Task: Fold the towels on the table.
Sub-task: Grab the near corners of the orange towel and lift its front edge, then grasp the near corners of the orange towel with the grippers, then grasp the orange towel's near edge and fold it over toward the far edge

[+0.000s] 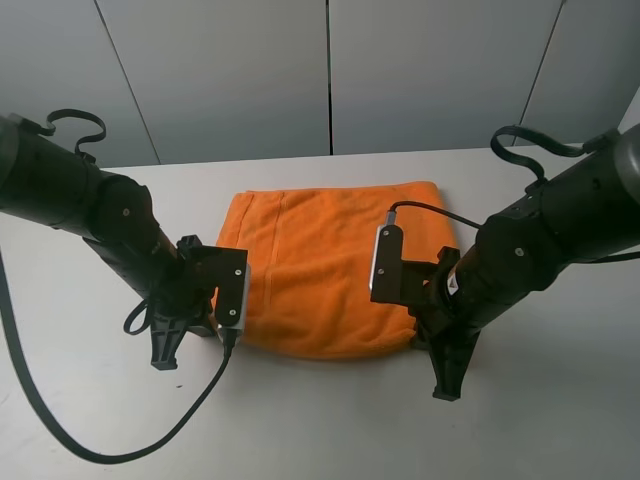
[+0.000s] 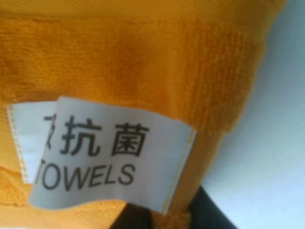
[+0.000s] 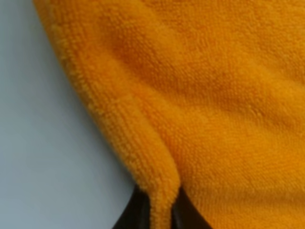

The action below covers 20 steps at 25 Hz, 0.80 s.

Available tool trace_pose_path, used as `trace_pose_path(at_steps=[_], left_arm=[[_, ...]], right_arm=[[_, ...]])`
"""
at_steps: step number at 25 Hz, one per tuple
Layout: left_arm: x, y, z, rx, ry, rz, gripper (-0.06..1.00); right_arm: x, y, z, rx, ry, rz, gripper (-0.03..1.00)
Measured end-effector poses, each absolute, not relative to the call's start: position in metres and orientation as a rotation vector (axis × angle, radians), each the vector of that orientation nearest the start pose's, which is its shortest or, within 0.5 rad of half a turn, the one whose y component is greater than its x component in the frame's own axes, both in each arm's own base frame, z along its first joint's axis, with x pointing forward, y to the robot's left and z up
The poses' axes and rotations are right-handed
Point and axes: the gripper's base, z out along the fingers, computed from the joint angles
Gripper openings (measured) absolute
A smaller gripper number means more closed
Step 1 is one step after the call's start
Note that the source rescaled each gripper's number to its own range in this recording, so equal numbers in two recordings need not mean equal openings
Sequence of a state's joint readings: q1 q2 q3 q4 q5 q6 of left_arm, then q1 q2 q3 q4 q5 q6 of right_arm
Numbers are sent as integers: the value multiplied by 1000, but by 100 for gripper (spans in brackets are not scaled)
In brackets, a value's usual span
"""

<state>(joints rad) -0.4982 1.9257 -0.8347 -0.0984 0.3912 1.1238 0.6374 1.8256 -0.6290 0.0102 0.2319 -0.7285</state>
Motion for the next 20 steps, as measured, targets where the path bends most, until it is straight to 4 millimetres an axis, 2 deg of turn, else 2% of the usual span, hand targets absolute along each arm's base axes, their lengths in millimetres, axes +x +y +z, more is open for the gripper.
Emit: trace_pose_path(at_steps=[8, 12, 14, 20], left_arm=[[265, -148, 86, 2058, 2126, 20, 3], [264, -148, 94, 2044, 2125, 15, 3], [261, -147, 102, 2036, 2132, 4, 3], [257, -146, 146, 1950, 2052, 34, 3]], right_arm=[[209, 155, 84, -1826, 2262, -11, 1], [208, 154, 94, -1823, 2232, -18, 1], [208, 154, 103, -1809, 2215, -19, 1], [205, 149, 127, -1854, 2133, -66, 0]])
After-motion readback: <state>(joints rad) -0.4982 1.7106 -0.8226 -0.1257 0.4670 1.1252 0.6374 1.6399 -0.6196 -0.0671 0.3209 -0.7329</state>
